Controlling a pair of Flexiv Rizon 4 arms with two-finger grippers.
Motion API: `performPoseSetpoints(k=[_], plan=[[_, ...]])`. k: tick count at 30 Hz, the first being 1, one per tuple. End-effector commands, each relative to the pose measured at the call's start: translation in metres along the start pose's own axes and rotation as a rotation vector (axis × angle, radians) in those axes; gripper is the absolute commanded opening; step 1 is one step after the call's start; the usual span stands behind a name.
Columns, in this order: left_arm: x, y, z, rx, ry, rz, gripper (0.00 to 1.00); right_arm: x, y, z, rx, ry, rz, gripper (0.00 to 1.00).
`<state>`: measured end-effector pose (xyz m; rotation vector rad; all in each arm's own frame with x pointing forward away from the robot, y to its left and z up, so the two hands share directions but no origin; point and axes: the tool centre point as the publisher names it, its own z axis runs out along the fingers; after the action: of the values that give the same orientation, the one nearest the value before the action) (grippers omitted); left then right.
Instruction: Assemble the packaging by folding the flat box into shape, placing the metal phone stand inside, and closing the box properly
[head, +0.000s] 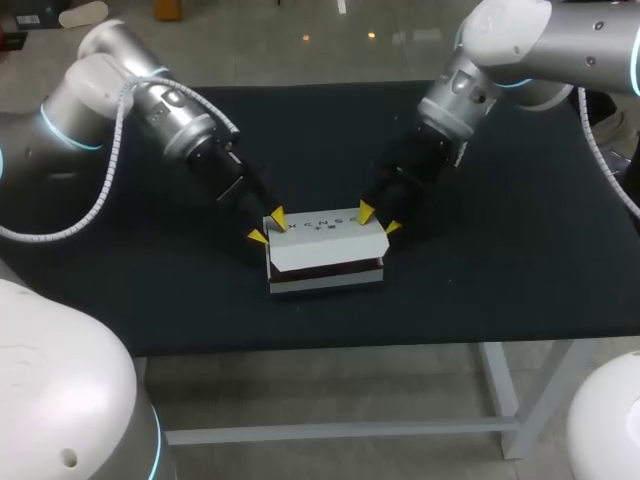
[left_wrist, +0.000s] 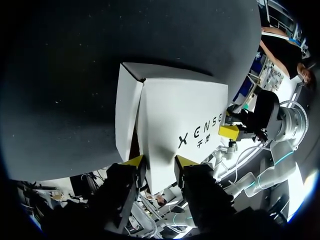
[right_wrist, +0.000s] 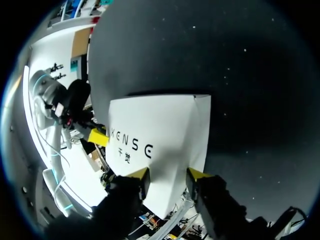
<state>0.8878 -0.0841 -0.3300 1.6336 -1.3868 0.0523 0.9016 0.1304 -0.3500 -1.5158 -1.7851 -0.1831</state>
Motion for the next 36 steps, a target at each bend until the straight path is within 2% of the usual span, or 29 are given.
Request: performPoseSetpoints(k=[1,10,14,17,19,32,36], plan=[[0.0066,0.0026,0.0038,0.024,-0.019,-0.007,0.41,0.0028,-0.0007,0.0015,-0.003,-0.002,-0.002,0.49],[0.0073,0.004,0.0028,0.04,-0.021,-0.008,0.42,0.0022,-0.0009,0.0002,-0.007,0.002,0.001,0.49],[0.0073,0.004,0.0028,0.04,-0.021,-0.008,0.45,0.0022,-0.0009,0.0002,-0.007,0.002,0.001,0.5],[0.0073,0.004,0.0028,0.04,-0.021,-0.008,0.44,0.0022,-0.0009,0.0002,-0.007,0.002,0.001,0.65],[0.0073,0.004,0.0028,0.04,-0.021,-0.008,0.44,0.0022,-0.0009,0.0002,-0.007,0.002,0.001,0.5],[0.0073,0.004,0.0028,0.04,-0.021,-0.008,0.42,0.0022,-0.0009,0.0002,-0.007,0.002,0.001,0.44],[0.0073,0.004,0.0028,0.04,-0.021,-0.008,0.38,0.0022,-0.0009,0.0002,-0.007,0.002,0.001,0.44]])
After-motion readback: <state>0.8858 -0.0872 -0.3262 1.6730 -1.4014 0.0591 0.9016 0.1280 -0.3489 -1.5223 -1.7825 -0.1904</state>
